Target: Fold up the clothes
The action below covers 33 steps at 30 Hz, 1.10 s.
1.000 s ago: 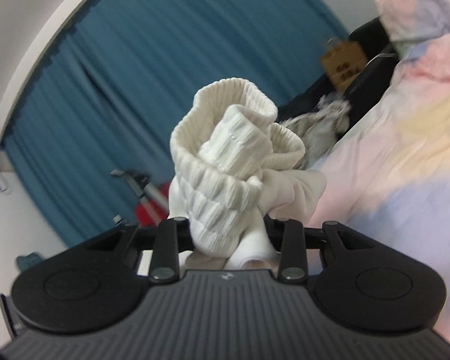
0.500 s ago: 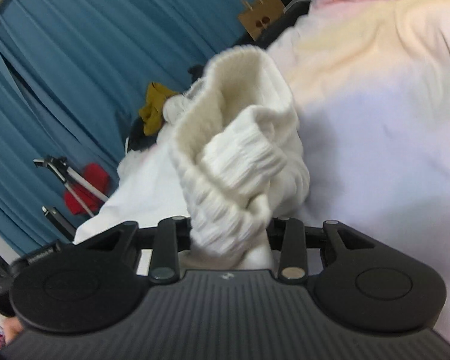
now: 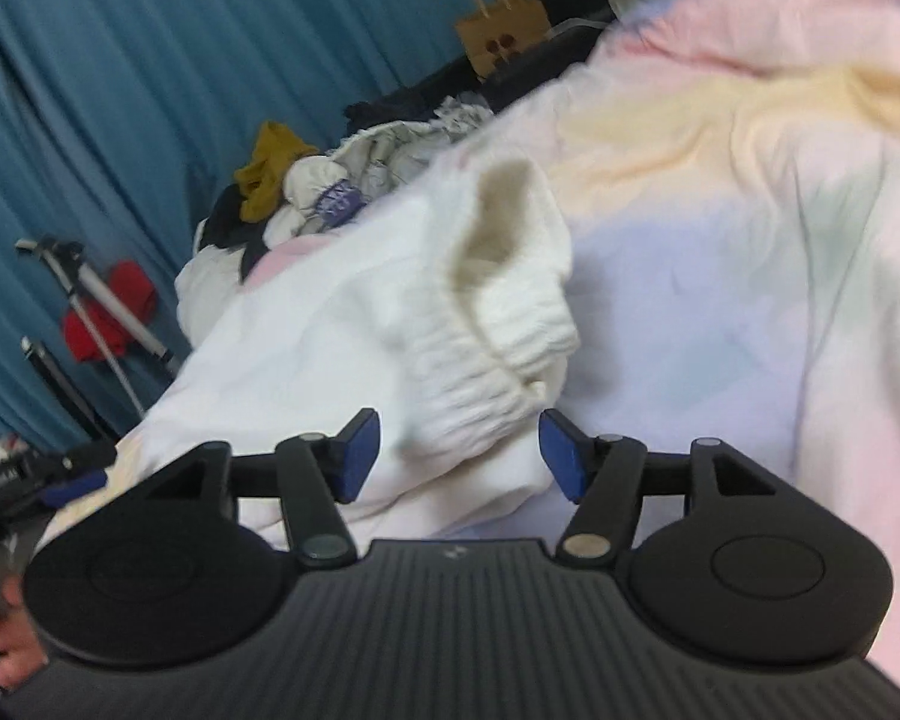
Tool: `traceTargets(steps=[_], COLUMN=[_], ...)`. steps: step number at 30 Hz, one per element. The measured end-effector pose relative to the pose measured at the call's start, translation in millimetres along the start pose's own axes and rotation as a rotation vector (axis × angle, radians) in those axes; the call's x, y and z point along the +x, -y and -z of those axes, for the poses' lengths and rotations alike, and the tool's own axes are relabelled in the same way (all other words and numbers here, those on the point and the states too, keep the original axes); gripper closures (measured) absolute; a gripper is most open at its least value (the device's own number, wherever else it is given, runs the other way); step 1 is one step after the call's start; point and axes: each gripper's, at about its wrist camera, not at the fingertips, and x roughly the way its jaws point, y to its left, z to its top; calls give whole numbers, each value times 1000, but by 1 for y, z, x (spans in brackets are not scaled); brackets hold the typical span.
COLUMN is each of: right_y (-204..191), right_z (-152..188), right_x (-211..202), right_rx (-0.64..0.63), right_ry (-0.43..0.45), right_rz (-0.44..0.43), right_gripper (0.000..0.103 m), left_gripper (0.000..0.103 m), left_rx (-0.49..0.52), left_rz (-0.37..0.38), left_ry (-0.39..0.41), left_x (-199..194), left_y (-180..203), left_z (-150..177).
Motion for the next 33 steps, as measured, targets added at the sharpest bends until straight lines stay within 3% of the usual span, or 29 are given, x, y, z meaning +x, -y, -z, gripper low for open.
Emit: traceTargets(steps=[2,5,11,14,19,21,22,27,28,30,33], right_y=[-15,-39,-84,-103,-122,-130,-135,-153,-156,-162,-165], right_z=[-2,-9,-11,-4,14,23,28,48,51,60,70], right_x=[-23,-61,-139,-171,-214,-226,-232,-245,-245,-244,-237], right_rx=[-48,-110,-195,-240,-283,-298,-309,-358,-369,-402,-416], right_ry=[12,41,114,146,182,203,217,267,271,298,320], right_rz=[-9,-18,-54,-58,-65,-65,-66,-62,-57,-42,-44], right_gripper=[41,41,41,40,39,31,26,24,13,4,0], left_gripper=[38,26,25,15,13,0,0,0,0,0,0], left_rx=[34,68,96,83,86,97,106,121,124,117,99], left_rz=[-3,10,25,41,53,52,53,45,38,31,25], left_ry=[21,65,128,157,189,201,211,232,239,249,258], left_x=[-31,-79,-167,-211,-280,-301,-310,-346,-351,-358,-362], left_y=[9,23,41,46,58,63,65,72,72,70,62], left_z=[-1,0,6,11,31,40,46,72,77,86,96])
